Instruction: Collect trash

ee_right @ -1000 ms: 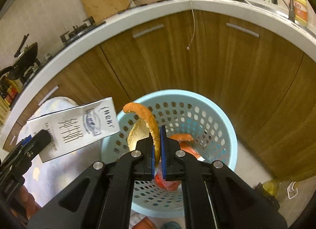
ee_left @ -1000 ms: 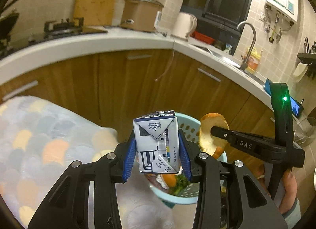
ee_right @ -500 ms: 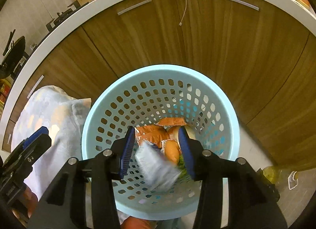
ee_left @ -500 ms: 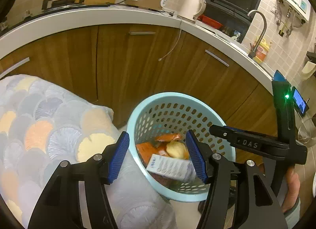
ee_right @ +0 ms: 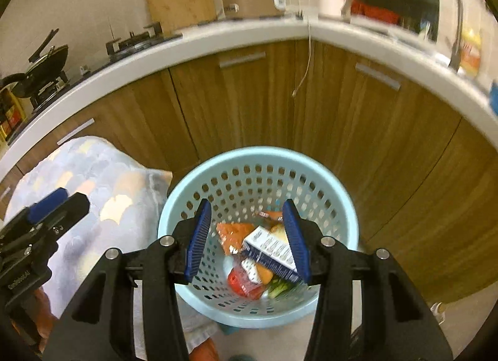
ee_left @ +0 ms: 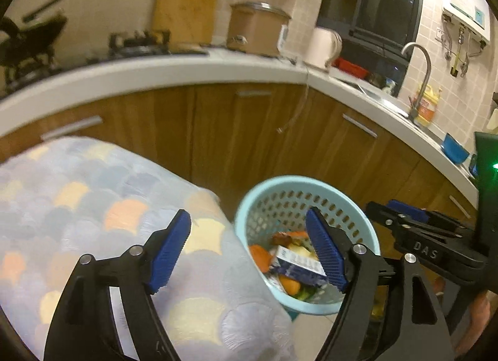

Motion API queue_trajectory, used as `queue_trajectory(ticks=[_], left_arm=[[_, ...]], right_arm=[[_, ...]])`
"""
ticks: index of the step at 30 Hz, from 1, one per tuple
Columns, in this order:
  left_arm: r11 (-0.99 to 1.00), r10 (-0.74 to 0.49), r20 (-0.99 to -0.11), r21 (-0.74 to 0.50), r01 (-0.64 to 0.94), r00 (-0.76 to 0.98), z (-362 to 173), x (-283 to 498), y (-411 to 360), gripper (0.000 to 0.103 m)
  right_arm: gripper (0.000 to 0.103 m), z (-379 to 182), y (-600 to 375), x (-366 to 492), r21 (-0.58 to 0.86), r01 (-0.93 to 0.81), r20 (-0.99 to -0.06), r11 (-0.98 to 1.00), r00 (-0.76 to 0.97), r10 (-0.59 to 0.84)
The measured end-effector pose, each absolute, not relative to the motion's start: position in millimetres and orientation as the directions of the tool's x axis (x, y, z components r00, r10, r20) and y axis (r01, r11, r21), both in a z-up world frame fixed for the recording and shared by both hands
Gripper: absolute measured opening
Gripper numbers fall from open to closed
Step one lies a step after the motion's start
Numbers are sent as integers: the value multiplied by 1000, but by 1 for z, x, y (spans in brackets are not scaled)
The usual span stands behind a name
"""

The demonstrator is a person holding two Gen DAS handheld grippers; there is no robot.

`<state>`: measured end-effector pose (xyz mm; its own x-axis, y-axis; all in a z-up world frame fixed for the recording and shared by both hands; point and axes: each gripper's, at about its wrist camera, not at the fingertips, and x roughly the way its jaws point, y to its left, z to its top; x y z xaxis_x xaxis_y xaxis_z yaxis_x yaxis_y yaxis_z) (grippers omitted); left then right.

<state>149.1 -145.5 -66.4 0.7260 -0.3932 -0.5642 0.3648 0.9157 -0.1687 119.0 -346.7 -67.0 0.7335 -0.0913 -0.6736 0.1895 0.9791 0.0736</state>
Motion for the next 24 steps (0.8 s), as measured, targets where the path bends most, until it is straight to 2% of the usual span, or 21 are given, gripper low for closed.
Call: queue_trajectory(ticks=[6,16,24], left_arm=[[937,-332,-485,-69,343,809,-32,118,-138,81],[947,-304,-398,-29,319,865,6,82,-135,85],[955,-280,-384,-20,295,880,4,68,-137,87]], right_arm=[[44,-32,-340,95,65,217,-576,974,805,-141],[47,11,-334,55,52,276,-421,960,878,-229],[47,16,-327,43,44,266,-379,963,896,-230]])
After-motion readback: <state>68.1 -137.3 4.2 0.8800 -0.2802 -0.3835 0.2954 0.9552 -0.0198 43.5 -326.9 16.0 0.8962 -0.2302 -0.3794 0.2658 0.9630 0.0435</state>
